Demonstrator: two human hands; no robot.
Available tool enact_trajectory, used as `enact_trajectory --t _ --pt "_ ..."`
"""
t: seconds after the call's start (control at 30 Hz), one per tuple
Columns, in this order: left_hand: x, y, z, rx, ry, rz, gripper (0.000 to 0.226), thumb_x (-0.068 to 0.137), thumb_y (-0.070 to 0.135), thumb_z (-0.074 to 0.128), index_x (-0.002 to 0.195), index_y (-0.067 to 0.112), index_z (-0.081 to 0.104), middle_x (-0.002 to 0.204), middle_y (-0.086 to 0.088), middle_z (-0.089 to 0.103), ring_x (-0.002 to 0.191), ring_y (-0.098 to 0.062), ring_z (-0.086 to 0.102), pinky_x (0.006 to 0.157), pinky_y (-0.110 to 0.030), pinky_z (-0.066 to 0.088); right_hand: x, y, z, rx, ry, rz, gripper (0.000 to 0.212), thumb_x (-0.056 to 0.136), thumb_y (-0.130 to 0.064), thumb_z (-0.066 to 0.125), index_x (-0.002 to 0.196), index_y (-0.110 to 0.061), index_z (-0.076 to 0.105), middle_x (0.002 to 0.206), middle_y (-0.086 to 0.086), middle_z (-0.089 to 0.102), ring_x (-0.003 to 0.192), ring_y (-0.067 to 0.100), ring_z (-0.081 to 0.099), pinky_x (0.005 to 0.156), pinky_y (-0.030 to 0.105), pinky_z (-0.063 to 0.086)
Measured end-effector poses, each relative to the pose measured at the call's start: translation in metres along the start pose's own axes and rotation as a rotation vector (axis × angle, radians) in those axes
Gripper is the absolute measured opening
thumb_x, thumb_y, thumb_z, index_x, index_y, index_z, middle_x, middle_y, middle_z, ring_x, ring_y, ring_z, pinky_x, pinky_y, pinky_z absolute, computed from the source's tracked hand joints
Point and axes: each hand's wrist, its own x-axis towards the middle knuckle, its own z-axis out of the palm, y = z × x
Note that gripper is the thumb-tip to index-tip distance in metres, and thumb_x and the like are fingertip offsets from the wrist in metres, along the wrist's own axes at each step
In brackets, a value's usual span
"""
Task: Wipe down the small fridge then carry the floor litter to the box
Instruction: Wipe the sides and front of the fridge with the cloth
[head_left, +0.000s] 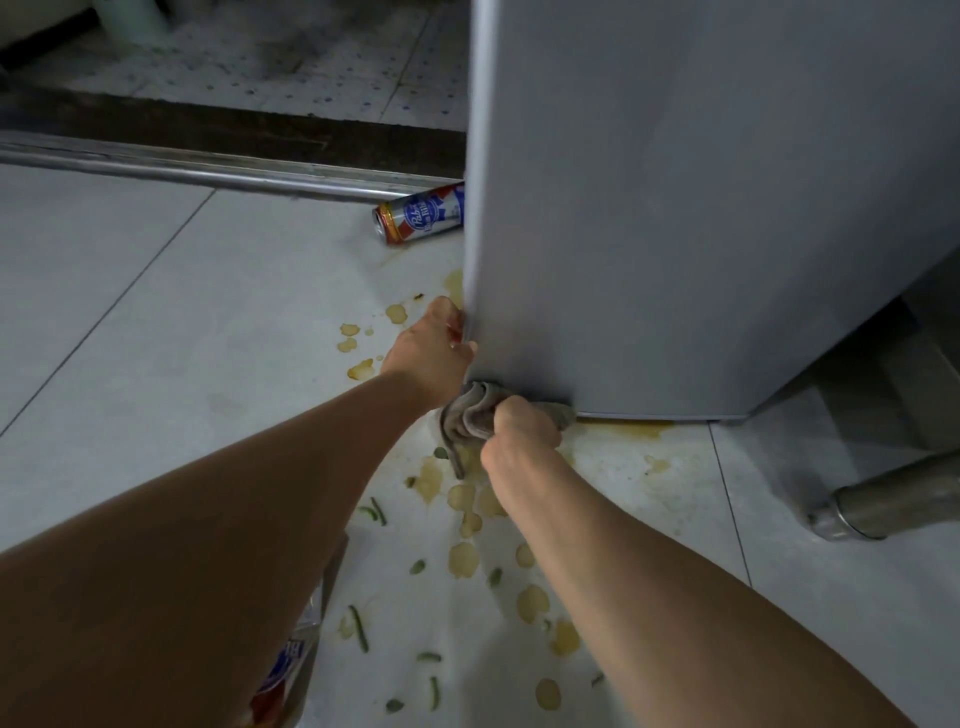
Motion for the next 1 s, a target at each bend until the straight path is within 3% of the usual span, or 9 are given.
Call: enact_trajectory --t 0.13,0.27,0.37,0.5,0.6,0.7,0.87,1.0 --pt "-0.003 0.000 -0.014 -0.072 -0.081 -0.044 0.025 0.094 0.011 0.039 0.110 0.018 0.058 0.117 -0.010 0.061 0.105 -0.028 0.056 0.082 -0.033 0.045 -0.012 0.017 0.013 -0.019 -0.122 0.037 0.049 0.089 0.009 0.047 0.136 0.005 0.036 0.139 0.021 0.044 0.125 0.037 0.046 0.100 0.048 0.042" --pt "-0.014 0.005 -0.023 -0.094 -0.152 -0.040 0.036 0.098 0.016 0.036 0.128 0.024 0.053 0.130 -0.005 0.057 0.117 -0.024 0.052 0.101 -0.037 0.042 -0.030 0.022 0.012 -0.076 -0.299 0.041 0.045 0.089 0.009 0.051 0.132 0.001 0.043 0.133 0.022 0.051 0.120 0.035 0.052 0.100 0.048 0.044" --pt "-0.023 0.011 -0.030 -0.072 -0.099 -0.028 0.039 0.098 0.016 0.034 0.135 0.023 0.046 0.136 -0.006 0.051 0.121 -0.025 0.049 0.102 -0.038 0.042 -0.044 0.012 -0.003 -0.168 -0.352 0.008 0.035 0.089 0.003 0.054 0.124 0.000 0.051 0.124 0.018 0.058 0.112 0.032 0.057 0.095 0.047 0.048" --pt "-0.038 0.028 -0.046 -0.061 0.015 -0.030 0.041 0.095 0.009 0.038 0.133 0.021 0.045 0.133 -0.004 0.053 0.115 -0.026 0.053 0.092 -0.041 0.050 -0.050 -0.012 -0.035 -0.353 -0.218 -0.204 0.018 0.083 -0.001 0.061 0.098 -0.009 0.056 0.105 0.014 0.062 0.092 0.028 0.060 0.088 0.042 0.051" --pt "-0.054 0.045 -0.051 -0.026 0.074 0.001 0.040 0.093 0.014 0.046 0.132 0.021 0.045 0.129 -0.003 0.055 0.113 -0.024 0.054 0.089 -0.043 0.052 -0.054 -0.037 -0.062 -0.463 -0.163 -0.374 0.020 0.082 -0.006 0.060 0.102 -0.006 0.060 0.096 0.010 0.064 0.088 0.027 0.061 0.079 0.033 0.051" --pt "-0.067 0.068 -0.048 0.022 0.108 0.080 0.039 0.092 0.020 0.053 0.130 0.022 0.045 0.127 -0.002 0.056 0.111 -0.022 0.054 0.090 -0.036 0.050 -0.067 -0.069 -0.086 -0.515 -0.157 -0.554 0.029 0.085 -0.010 0.059 0.113 -0.006 0.057 0.110 0.013 0.065 0.098 0.031 0.062 0.090 0.043 0.051" --pt "-0.085 0.120 -0.037 0.083 0.144 0.243 0.038 0.089 0.024 0.058 0.126 0.025 0.047 0.123 0.002 0.057 0.110 -0.018 0.054 0.094 -0.031 0.043 -0.109 -0.133 -0.119 -0.372 -0.148 -0.843 0.044 0.089 -0.009 0.060 0.128 -0.018 0.040 0.108 0.003 0.055 0.095 0.020 0.058 0.089 0.033 0.051" --pt "-0.097 0.177 -0.036 0.134 0.169 0.442 0.042 0.089 0.023 0.058 0.129 0.024 0.044 0.128 0.002 0.055 0.116 -0.018 0.052 0.093 -0.032 0.042 -0.146 -0.184 -0.133 -0.271 -0.090 -1.078 0.042 0.088 -0.012 0.061 0.126 -0.018 0.045 0.118 0.008 0.056 0.105 0.026 0.059 0.094 0.042 0.050"
